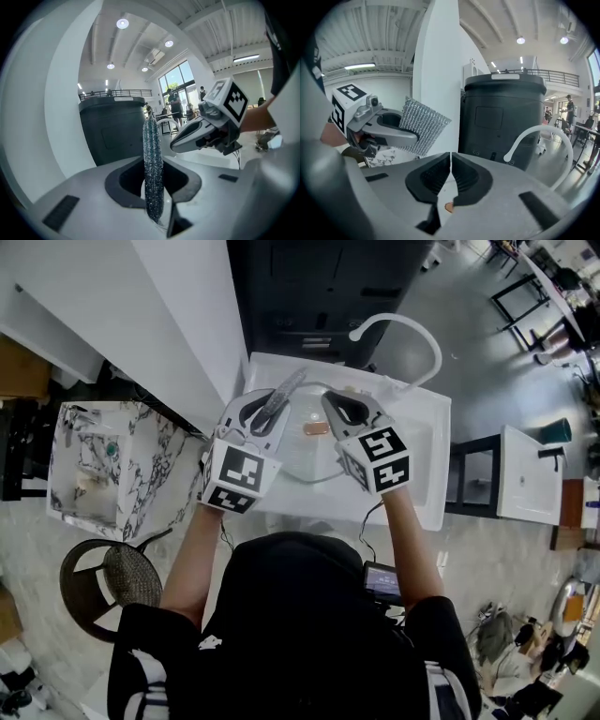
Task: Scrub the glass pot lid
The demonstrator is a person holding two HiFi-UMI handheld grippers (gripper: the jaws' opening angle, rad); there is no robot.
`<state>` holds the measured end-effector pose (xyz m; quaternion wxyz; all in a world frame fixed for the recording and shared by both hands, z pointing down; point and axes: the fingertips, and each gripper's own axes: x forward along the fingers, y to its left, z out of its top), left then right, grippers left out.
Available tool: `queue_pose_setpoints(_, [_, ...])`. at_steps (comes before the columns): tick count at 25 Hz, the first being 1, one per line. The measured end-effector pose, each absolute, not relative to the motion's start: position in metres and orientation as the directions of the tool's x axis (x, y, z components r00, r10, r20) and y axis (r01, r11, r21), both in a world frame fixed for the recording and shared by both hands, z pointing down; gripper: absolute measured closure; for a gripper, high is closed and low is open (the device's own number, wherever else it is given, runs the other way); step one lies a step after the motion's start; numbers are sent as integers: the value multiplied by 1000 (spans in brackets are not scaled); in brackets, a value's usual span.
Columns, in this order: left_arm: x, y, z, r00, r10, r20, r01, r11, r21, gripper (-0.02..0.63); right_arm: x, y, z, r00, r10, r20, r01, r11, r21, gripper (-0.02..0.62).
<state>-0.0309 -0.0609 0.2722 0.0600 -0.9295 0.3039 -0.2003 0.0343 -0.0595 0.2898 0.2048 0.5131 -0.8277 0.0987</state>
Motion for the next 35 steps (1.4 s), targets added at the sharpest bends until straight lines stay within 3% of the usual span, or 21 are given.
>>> queue_pose_setpoints(23, [-31,-15,185,778,-622,87,-593,-772,-229,528,31,0,177,-312,-943,118,-940,324,104,594])
queue_pose_setpoints(35, [-25,16,160,760,-649,34,-634,-752,-182,528,43,32,153,-321,-944,74,-941,327,88,594])
